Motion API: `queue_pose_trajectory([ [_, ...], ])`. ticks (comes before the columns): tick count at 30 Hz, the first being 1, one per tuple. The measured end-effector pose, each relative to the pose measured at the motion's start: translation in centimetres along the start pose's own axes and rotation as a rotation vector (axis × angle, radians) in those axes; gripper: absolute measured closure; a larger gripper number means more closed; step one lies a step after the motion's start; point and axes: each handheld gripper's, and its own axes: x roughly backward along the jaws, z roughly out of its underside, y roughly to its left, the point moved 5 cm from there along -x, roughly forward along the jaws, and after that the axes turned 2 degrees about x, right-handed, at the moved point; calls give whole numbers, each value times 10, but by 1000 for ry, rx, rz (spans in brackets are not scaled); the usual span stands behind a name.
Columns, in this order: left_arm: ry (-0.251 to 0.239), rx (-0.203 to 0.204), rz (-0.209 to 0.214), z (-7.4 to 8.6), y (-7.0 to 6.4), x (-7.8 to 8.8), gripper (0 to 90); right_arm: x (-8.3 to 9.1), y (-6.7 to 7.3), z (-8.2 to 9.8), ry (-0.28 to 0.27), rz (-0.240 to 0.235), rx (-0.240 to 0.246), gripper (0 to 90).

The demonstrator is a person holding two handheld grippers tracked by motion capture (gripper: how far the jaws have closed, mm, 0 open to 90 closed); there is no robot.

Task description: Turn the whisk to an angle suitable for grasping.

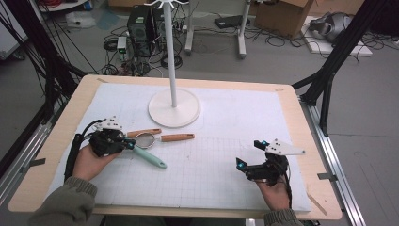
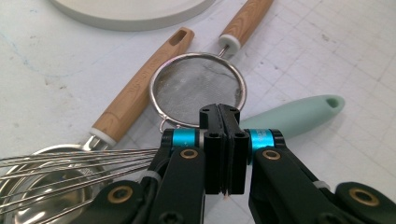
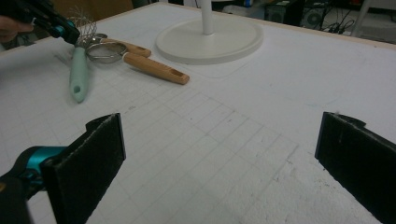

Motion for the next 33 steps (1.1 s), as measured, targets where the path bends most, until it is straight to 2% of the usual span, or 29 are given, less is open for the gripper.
queue_pose_trajectory([
  [8, 19, 0, -18, 2, 2, -7, 881, 0, 0, 1, 4, -4, -4, 2],
  [16, 2, 17, -7, 5, 2, -5, 883, 1, 1, 0, -3, -10, -10, 2],
  [28, 2, 4, -1, 8, -2, -2, 886, 1, 1, 0, -3, -9, -6, 2],
  [33, 9, -8, 6, 9, -8, -1, 887, 1, 0, 0, -4, -8, -6, 2],
])
